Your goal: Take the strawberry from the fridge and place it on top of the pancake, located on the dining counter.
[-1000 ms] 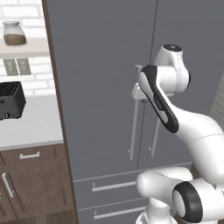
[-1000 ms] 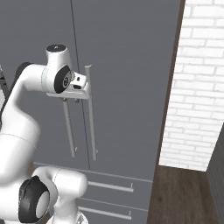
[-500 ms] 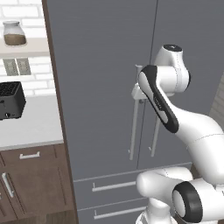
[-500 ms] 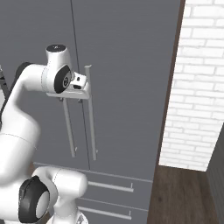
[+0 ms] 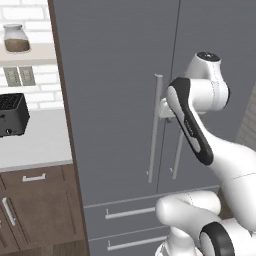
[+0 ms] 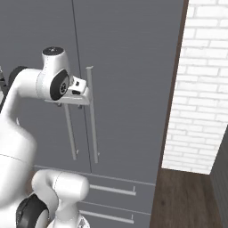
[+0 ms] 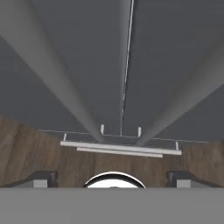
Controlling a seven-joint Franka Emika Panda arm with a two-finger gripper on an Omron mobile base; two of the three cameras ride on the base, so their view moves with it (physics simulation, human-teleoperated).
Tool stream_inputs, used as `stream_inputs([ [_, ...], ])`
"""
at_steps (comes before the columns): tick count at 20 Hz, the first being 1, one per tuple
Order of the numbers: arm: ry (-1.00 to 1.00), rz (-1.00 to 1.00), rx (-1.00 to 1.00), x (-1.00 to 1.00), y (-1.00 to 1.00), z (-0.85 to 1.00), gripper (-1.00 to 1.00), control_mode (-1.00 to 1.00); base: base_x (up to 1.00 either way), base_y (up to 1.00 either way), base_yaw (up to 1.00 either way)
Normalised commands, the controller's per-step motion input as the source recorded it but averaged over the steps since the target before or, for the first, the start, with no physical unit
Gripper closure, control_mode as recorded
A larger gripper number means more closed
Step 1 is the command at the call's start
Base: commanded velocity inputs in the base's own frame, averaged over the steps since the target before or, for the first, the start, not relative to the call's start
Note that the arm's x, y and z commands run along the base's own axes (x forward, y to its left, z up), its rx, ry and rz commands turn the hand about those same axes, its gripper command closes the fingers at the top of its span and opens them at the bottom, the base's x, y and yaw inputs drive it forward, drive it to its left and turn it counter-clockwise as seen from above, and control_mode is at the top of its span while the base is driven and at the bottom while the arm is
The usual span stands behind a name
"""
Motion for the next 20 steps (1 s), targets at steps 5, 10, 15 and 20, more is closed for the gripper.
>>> stream_inputs([
  [5,-0.04,0.0,0.04,-0.56,-0.21,0.0,-1.0,-1.0,0.0,0.0,0.0],
  [10,0.0,0.0,0.05,-0.21,-0.14,0.0,-1.0,-1.0,0.0,0.0,0.0],
  [15,0.0,0.0,0.03,-0.11,-0.07,0.0,-1.0,-1.0,0.0,0.0,0.0],
  [20,0.0,0.0,0.0,-0.01,0.0,-0.01,-1.0,1.0,-0.11,0.0,-0.01],
])
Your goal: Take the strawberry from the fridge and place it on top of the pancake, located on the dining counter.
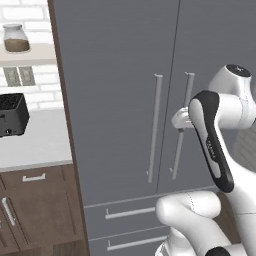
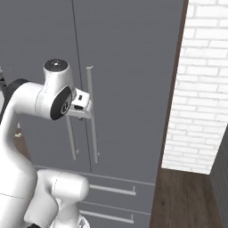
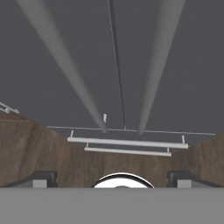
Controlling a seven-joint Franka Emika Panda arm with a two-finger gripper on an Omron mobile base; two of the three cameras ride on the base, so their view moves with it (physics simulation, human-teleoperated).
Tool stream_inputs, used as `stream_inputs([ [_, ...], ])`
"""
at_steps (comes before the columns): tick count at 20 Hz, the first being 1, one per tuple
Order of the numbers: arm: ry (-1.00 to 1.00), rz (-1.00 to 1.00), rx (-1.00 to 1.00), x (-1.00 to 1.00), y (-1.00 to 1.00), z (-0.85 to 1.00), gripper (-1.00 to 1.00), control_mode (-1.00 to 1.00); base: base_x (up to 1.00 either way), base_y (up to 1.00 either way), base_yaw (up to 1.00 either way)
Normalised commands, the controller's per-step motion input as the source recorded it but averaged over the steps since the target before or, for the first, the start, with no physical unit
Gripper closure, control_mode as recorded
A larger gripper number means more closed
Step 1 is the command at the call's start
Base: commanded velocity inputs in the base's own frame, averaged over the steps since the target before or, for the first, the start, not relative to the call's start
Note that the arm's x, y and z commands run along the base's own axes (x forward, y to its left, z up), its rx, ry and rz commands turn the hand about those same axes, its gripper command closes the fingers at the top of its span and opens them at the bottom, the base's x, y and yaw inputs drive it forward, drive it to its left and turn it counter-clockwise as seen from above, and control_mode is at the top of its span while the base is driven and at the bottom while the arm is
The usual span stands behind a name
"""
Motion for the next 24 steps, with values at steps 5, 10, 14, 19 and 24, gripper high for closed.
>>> stream_inputs([
  [5,0.0,0.0,0.0,0.0,0.0,0.0,-1.0,1.0,-0.17,0.0,-0.16],
  [10,0.0,0.0,0.0,0.0,0.0,0.0,-1.0,1.0,-0.29,0.0,-0.26],
  [14,0.0,0.0,0.0,0.0,0.0,0.0,-1.0,1.0,-0.81,0.0,-0.18],
  [19,0.0,0.0,0.0,0.0,0.0,0.0,-1.0,1.0,-0.86,-0.05,-0.07],
  [24,0.0,0.0,0.0,0.0,0.0,0.0,-1.0,1.0,-0.32,-0.01,-0.04],
])
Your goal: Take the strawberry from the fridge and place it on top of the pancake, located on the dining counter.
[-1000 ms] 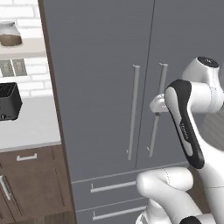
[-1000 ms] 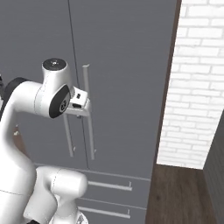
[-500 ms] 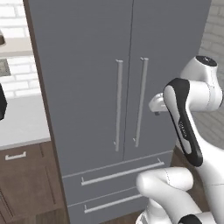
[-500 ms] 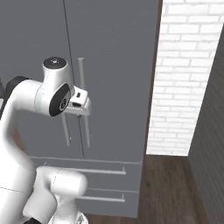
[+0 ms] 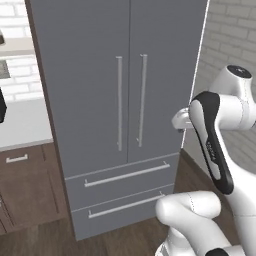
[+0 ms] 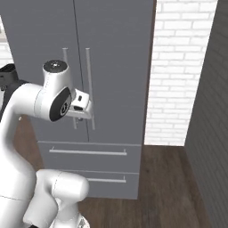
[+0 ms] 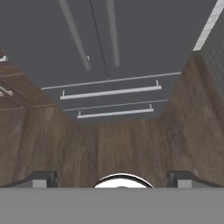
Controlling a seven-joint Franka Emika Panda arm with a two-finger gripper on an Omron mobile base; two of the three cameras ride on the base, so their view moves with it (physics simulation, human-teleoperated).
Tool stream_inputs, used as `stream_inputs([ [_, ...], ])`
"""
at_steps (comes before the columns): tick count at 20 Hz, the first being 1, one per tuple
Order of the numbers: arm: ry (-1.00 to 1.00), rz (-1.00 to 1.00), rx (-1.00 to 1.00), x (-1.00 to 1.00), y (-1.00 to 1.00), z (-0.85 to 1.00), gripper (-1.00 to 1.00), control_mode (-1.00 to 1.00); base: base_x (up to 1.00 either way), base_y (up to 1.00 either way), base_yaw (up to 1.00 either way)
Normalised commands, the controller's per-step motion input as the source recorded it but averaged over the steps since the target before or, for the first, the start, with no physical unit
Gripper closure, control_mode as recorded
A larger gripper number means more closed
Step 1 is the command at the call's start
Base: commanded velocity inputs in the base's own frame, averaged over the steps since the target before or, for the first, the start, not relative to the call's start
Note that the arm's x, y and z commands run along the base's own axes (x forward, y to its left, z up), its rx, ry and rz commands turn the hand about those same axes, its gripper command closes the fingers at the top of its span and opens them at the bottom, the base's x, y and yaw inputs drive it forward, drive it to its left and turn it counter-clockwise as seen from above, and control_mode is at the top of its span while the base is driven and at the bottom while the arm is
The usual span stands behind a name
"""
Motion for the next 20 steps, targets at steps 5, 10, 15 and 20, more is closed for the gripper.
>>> stream_inputs([
  [5,-0.03,0.0,0.0,0.0,0.01,-0.05,-1.0,-1.0,-0.01,0.0,-0.02],
  [10,-0.23,0.01,0.07,0.3,0.0,-0.45,-1.0,-1.0,0.0,0.0,0.0],
  [15,-0.36,0.08,0.09,0.63,0.14,-0.65,-1.0,-1.0,0.0,0.0,0.0],
  [20,-0.33,0.04,-0.06,0.99,0.51,-0.28,-1.0,-1.0,0.0,0.0,0.0],
])
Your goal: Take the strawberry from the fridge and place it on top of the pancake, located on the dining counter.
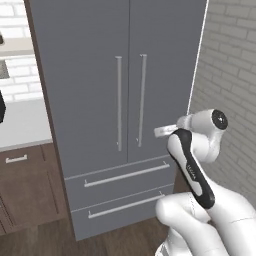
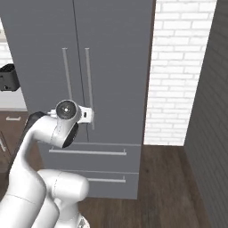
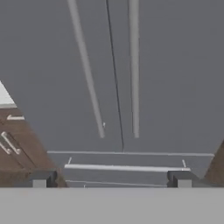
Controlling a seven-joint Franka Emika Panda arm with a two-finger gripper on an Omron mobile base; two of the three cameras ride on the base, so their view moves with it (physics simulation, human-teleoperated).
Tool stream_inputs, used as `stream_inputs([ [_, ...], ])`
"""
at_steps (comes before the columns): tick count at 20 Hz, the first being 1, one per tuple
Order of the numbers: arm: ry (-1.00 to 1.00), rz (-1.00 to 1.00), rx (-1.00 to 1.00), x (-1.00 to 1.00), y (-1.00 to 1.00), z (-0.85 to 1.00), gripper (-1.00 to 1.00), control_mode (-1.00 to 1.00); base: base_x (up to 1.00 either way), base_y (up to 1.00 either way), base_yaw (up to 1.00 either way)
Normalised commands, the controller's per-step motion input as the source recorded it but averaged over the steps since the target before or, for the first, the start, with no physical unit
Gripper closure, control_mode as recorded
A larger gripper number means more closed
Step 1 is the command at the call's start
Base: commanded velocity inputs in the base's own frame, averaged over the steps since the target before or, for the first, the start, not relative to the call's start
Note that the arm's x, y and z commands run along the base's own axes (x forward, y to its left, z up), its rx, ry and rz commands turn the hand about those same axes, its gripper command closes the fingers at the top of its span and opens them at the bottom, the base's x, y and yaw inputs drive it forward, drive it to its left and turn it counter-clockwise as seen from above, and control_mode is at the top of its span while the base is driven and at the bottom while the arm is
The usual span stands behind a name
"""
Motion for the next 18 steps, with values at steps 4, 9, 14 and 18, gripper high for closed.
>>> stream_inputs([
  [4,-0.37,0.0,-0.27,0.91,0.36,0.03,-1.0,-1.0,0.0,0.0,0.0],
  [9,-0.35,0.0,-0.13,0.51,-0.03,0.25,-1.0,-1.0,0.0,0.0,0.0],
  [14,-0.04,-0.05,0.09,0.1,-0.24,0.18,-1.0,-1.0,0.0,0.0,0.0],
  [18,0.0,0.0,0.04,0.0,-0.03,0.01,-1.0,-1.0,0.0,0.0,0.0],
])
